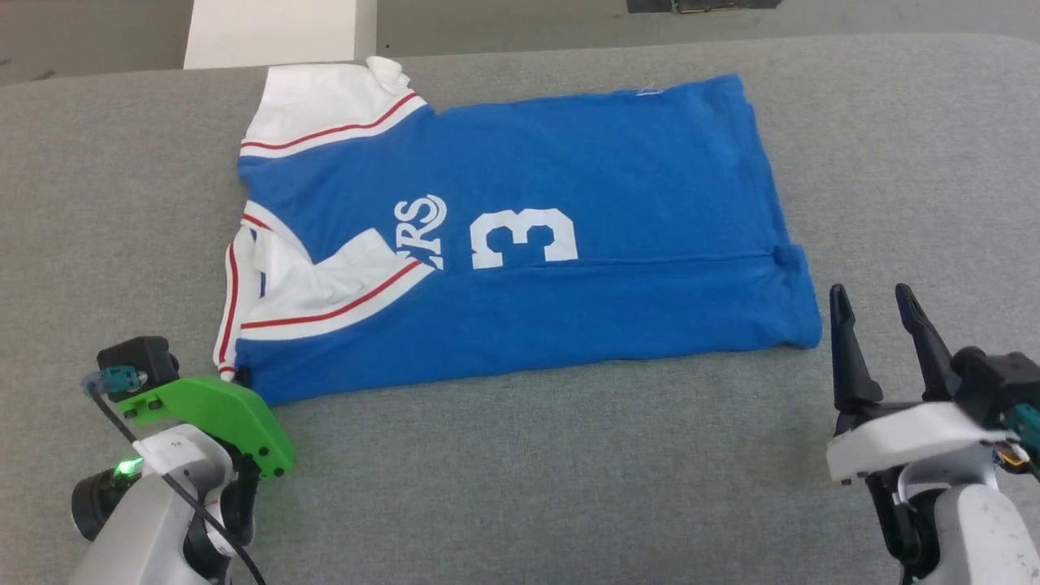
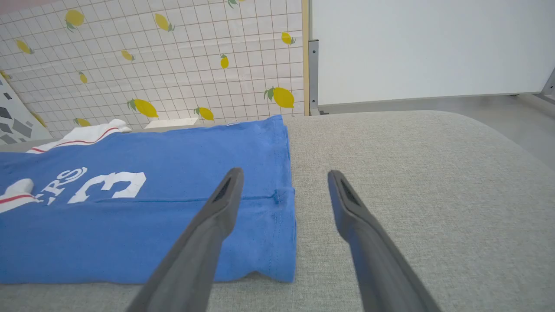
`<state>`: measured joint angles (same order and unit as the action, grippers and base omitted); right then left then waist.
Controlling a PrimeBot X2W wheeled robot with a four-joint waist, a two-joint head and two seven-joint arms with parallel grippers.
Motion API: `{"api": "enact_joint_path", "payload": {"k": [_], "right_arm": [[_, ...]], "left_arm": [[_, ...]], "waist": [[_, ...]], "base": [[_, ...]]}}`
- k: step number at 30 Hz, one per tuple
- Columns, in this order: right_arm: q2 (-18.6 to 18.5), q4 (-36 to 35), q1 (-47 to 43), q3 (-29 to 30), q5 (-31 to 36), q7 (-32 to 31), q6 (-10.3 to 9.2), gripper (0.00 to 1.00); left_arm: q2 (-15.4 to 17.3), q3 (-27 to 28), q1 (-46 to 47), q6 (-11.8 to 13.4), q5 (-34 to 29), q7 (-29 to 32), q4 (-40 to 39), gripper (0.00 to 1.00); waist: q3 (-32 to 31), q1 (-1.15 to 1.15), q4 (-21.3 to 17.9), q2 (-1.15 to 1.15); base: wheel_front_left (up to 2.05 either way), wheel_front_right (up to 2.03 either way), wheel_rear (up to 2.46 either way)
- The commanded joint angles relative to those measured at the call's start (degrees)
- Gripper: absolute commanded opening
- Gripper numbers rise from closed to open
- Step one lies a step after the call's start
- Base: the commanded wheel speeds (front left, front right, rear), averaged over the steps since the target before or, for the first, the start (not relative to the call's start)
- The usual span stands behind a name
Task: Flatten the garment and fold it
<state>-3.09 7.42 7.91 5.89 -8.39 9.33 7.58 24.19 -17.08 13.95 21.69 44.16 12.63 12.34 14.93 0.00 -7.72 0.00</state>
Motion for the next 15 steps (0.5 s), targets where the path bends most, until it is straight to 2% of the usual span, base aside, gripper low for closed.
{"api": "enact_joint_path", "payload": {"k": [1, 4, 9, 14, 15], "right_arm": [[0.13, 1.37, 1.67, 0.7, 0.31, -2.51, -0.09, 1.0], [0.17, 4.26, 4.06, 1.86, -0.2, -9.89, -0.09, 1.0], [0.2, 9.08, 8.53, 3.42, -0.91, -29.32, -0.09, 1.0], [0.2, 9.7, 10.88, 4.13, 1.1, -44.77, -0.09, 1.0], [0.2, 9.54, 10.98, 4.57, 1.3, -47.96, -0.09, 0.62]], "left_arm": [[-0.29, -0.49, -0.13, -0.54, -0.22, -0.19, 0.11, 0.0], [-0.56, -0.92, 0.12, -1.23, -0.46, -1.02, -0.07, 0.0], [-0.97, -1.76, 1.29, -2.58, -1.0, -2.36, 0.33, 0.0], [-1.58, -2.48, 2.69, -3.71, -1.46, -3.68, 1.28, 0.0], [-1.76, -2.62, 2.95, -3.96, -1.51, -4.0, 1.55, 0.0]], "waist": [[0.09, 0.0, 0.46, 0.0], [0.39, 0.0, 1.11, 0.0], [1.18, 0.0, 2.57, 0.0], [1.96, 0.0, 3.83, 0.0], [2.03, 0.0, 4.07, 0.0]], "base": [[0.0, 0.0, 0.0], [0.0, 0.0, 0.0], [0.0, 0.0, 0.0], [0.0, 0.0, 0.0], [0.0, 0.0, 0.0]]}}
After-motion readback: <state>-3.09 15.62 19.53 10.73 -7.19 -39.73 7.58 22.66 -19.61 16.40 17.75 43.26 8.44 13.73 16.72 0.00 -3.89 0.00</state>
